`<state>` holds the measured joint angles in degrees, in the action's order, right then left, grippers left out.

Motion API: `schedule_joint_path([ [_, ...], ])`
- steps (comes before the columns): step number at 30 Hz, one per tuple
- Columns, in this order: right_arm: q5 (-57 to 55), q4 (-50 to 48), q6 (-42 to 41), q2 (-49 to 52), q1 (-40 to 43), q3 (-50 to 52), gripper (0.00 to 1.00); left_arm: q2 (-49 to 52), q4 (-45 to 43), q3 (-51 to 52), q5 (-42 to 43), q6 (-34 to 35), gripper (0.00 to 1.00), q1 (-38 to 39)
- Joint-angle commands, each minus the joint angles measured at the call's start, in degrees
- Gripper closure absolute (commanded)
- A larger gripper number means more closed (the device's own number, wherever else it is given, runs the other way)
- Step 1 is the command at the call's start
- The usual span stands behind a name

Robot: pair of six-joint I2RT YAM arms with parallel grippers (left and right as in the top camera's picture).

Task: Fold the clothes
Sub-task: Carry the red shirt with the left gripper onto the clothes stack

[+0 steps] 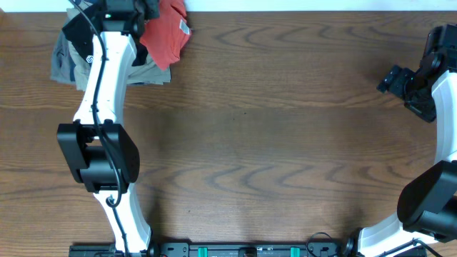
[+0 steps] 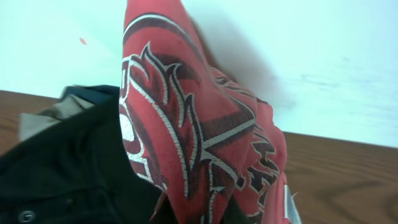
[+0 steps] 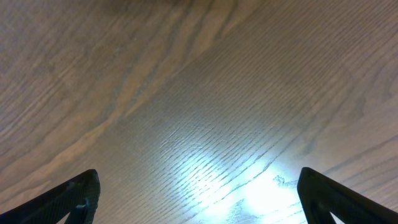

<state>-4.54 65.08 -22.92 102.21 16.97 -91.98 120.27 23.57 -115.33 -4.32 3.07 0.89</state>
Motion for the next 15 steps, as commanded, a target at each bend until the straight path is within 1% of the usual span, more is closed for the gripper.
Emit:
schedule_joint_path([
  [1,-0.4,0.0,0.7,-0.1,-0.4,-0.5,0.01,-2.5,-1.5,-1.9,-2.9,0.7,0.94,-1.5],
  [3,-0.4,0.0,0.7,-0.1,-0.4,-0.5,0.01,-2.5,-1.7,-2.0,-4.0,0.7,0.94,-2.0],
  [9,-0.4,0.0,0.7,-0.1,-0.5,-0.5,0.01,-2.5,0.3,-1.9,-3.9,0.7,0.94,-3.8],
  [15,-0.4,0.0,0.7,-0.1,-0.4,-0.5,0.01,-2.5,0.3,-1.9,-3.9,0.7,0.94,-6.2],
])
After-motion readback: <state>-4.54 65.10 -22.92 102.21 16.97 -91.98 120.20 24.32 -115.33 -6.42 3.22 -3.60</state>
